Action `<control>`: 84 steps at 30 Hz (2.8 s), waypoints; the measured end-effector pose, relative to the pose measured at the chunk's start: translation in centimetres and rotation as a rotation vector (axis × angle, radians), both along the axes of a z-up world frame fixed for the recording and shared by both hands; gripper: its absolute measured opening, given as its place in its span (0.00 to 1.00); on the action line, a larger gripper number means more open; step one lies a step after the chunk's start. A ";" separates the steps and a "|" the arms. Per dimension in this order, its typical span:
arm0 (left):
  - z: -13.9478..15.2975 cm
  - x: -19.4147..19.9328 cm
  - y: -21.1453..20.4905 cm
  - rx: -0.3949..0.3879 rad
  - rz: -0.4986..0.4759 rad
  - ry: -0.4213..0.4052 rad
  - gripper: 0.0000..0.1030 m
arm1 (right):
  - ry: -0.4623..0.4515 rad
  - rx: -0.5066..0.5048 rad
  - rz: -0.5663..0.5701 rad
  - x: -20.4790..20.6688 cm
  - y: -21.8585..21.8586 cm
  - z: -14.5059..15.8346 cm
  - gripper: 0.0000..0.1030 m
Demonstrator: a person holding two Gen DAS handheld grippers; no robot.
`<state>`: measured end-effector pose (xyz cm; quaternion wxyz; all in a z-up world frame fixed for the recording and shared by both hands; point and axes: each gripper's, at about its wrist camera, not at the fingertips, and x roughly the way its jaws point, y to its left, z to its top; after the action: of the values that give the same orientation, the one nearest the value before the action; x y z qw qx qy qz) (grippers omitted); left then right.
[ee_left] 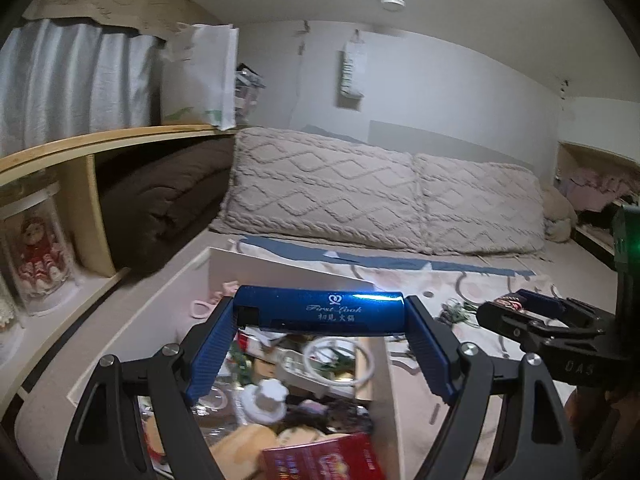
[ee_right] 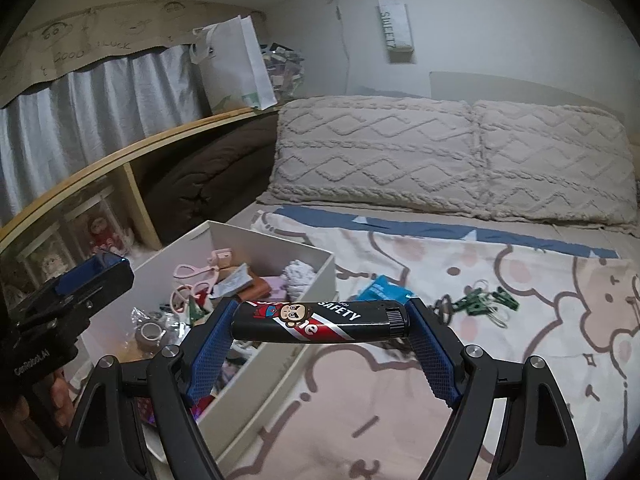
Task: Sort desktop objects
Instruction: 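Lower both lighters into the box and open the left gripper, then open the right gripper to drop the black lighter into the box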
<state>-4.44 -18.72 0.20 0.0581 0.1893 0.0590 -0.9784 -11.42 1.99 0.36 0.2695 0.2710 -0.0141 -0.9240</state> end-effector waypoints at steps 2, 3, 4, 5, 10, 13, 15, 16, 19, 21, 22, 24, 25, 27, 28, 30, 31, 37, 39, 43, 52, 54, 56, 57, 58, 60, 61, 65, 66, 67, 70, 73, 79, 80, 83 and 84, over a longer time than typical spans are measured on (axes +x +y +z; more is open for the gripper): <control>0.1 0.2 -1.0 0.013 0.016 0.005 0.80 | -0.006 -0.002 0.020 0.0 -0.9 0.0 0.81; 0.1 0.2 -1.5 0.016 0.026 0.005 0.80 | -0.008 0.002 0.030 0.0 -1.5 0.0 0.81; 0.1 0.3 -1.8 0.016 0.035 0.006 0.80 | -0.008 0.010 0.041 0.0 -2.0 0.1 0.81; 0.0 0.4 -2.3 0.016 0.048 0.005 0.80 | -0.006 0.020 0.051 0.0 -2.6 0.1 0.81; -0.2 0.4 -4.3 0.023 0.083 -0.001 0.80 | -0.013 0.072 0.102 0.4 -5.2 0.1 0.81; -0.5 0.3 -4.9 0.007 0.104 -0.017 0.80 | -0.030 0.104 0.137 0.5 -6.7 0.0 0.81; -0.7 0.1 -5.6 0.002 0.121 -0.031 0.80 | -0.040 0.132 0.163 0.6 -7.8 0.0 0.81; -0.8 0.0 -5.9 0.004 0.125 -0.038 0.80 | -0.041 0.149 0.175 0.6 -8.3 0.0 0.81; -1.2 -0.2 -6.7 0.003 0.138 -0.064 0.80 | -0.046 0.193 0.202 0.8 -9.7 -0.2 0.81; -1.5 -0.5 -7.2 0.004 0.146 -0.089 0.80 | -0.054 0.220 0.222 0.8 -10.5 -0.4 0.81; -1.7 -0.5 -7.5 0.012 0.144 -0.100 0.80 | -0.059 0.232 0.231 0.9 -10.8 -0.6 0.81; -2.0 -0.7 -7.9 0.016 0.140 -0.119 0.80 | -0.063 0.256 0.244 1.2 -11.3 -0.9 0.81; -2.1 -0.7 -7.9 0.008 0.142 -0.128 0.80 | -0.065 0.269 0.251 1.3 -11.5 -1.1 0.81; -2.4 -0.8 -7.8 -0.022 0.144 -0.153 0.80 | -0.073 0.288 0.263 1.5 -11.9 -1.5 0.81; -2.5 -0.8 -7.8 -0.037 0.145 -0.163 0.80 | -0.079 0.297 0.270 1.5 -12.1 -1.8 0.81; -2.7 -0.9 -7.5 -0.064 0.142 -0.185 0.80 | -0.088 0.316 0.281 1.6 -12.4 -2.3 0.81; -2.8 -0.9 -7.4 -0.073 0.138 -0.194 0.80 | -0.092 0.325 0.286 1.7 -12.6 -2.5 0.81; -3.9 -1.6 -6.3 -0.138 0.088 -0.273 0.80 | -0.115 0.363 0.309 1.7 -13.0 -3.3 0.81; -4.5 -2.0 -6.1 -0.145 0.076 -0.297 0.80 | -0.118 0.376 0.317 1.8 -13.1 -3.5 0.81; -5.0 -2.6 -6.2 -0.148 0.077 -0.327 0.80 | -0.124 0.395 0.329 1.9 -13.3 -4.0 0.81; -6.1 -4.9 -6.4 -0.132 0.058 -0.376 0.80 | -0.140 0.412 0.334 1.4 -14.1 -4.6 0.81; -6.4 -5.3 -6.3 -0.130 0.048 -0.387 0.80 | -0.145 0.407 0.332 1.2 -14.2 -4.7 0.81; -6.6 -5.8 -6.4 -0.127 0.038 -0.399 0.80 | -0.150 0.403 0.332 1.0 -14.3 -4.7 0.81; -6.7 -6.1 -6.4 -0.126 0.038 -0.405 0.80 | -0.152 0.400 0.330 0.9 -14.3 -4.7 0.81; -6.9 -6.3 -6.5 -0.124 0.039 -0.412 0.80 | -0.154 0.397 0.330 0.8 -14.3 -4.8 0.81; -6.8 -6.5 -6.5 -0.123 0.035 -0.414 0.80 | -0.158 0.396 0.327 0.7 -14.3 -5.0 0.81; -6.7 -6.5 -6.4 -0.125 0.033 -0.410 0.80 | -0.159 0.395 0.325 0.7 -14.3 -5.0 0.81; -6.7 -6.9 -6.5 -0.122 0.051 -0.403 0.80 | -0.166 0.385 0.322 0.5 -14.2 -5.2 0.81; -6.7 -6.9 -6.5 -0.125 0.062 -0.401 0.81 | -0.166 0.382 0.321 0.5 -14.1 -5.2 0.81; -6.8 -7.0 -6.5 -0.134 0.072 -0.403 0.82 | -0.167 0.380 0.320 0.5 -14.1 -5.1 0.81; -7.0 -7.2 -6.4 -0.163 0.087 -0.425 0.88 | -0.168 0.378 0.315 0.3 -13.9 -5.1 0.81; -6.9 -7.0 -6.3 -0.169 0.088 -0.419 0.92 | -0.169 0.372 0.311 0.1 -13.8 -4.9 0.81; -6.1 -6.4 -6.5 -0.169 0.106 -0.392 0.92 | -0.181 0.343 0.305 -0.2 -13.6 -4.3 0.81; -6.0 -6.3 -6.5 -0.168 0.107 -0.387 0.92 | -0.187 0.336 0.303 -0.3 -13.6 -4.3 0.81; -5.8 -6.0 -6.6 -0.168 0.116 -0.377 0.92 | -0.194 0.328 0.298 -0.4 -13.8 -4.2 0.81; -5.7 -5.9 -6.7 -0.170 0.120 -0.375 0.92 | -0.195 0.330 0.297 -0.4 -13.9 -4.2 0.81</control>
<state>-10.30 -25.39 -5.53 0.1422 0.3587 -0.0246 -0.9222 -11.81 -11.92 -3.81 0.3520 0.3982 0.1510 -0.8335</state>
